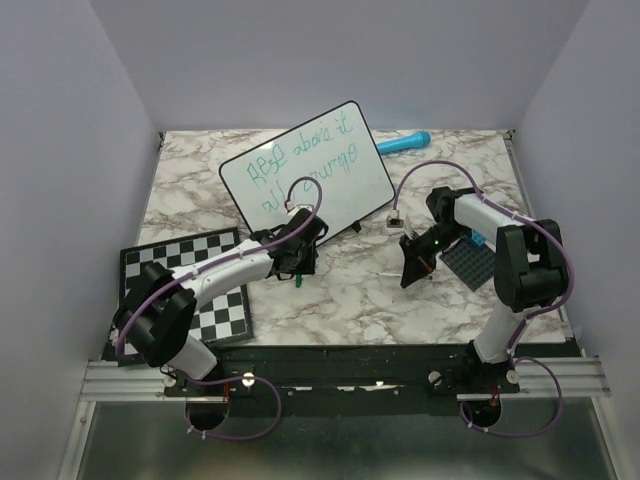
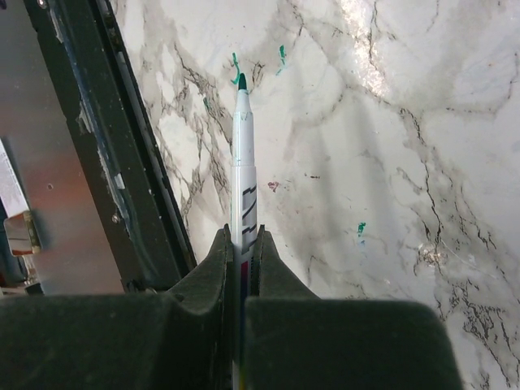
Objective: Write a sentence on the whiteboard
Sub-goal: Adjust the pen cap at the center of the board.
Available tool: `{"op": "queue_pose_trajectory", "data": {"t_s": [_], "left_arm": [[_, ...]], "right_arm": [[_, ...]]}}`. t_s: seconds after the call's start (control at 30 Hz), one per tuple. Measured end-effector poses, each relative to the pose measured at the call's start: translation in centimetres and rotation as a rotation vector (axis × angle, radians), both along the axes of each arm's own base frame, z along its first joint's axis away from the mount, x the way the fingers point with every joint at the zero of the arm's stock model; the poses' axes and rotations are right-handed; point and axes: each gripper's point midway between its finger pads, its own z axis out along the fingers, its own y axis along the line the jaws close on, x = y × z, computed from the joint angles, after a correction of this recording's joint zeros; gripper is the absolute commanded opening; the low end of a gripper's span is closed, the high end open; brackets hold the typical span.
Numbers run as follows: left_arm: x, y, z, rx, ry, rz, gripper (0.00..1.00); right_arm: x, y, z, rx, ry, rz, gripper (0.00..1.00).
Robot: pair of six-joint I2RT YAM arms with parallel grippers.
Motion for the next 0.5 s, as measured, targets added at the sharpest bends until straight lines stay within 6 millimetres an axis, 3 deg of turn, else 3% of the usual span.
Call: {"op": "queue_pose_trajectory", "data": {"t_s": [0.27,0.5], "left_arm": [[0.2,0.2,-2.2,0.055,0.064,0.057,0.41],[0.2,0.6,-2.6,0.071,0.069,0.094,0.4]], "right_arm": [[-0.1,0.1,0.0,0.007,0.005,-0.001,0.01],[-0.1,0.1,0.1,0.012,0.004,0.0,0.01]]}}
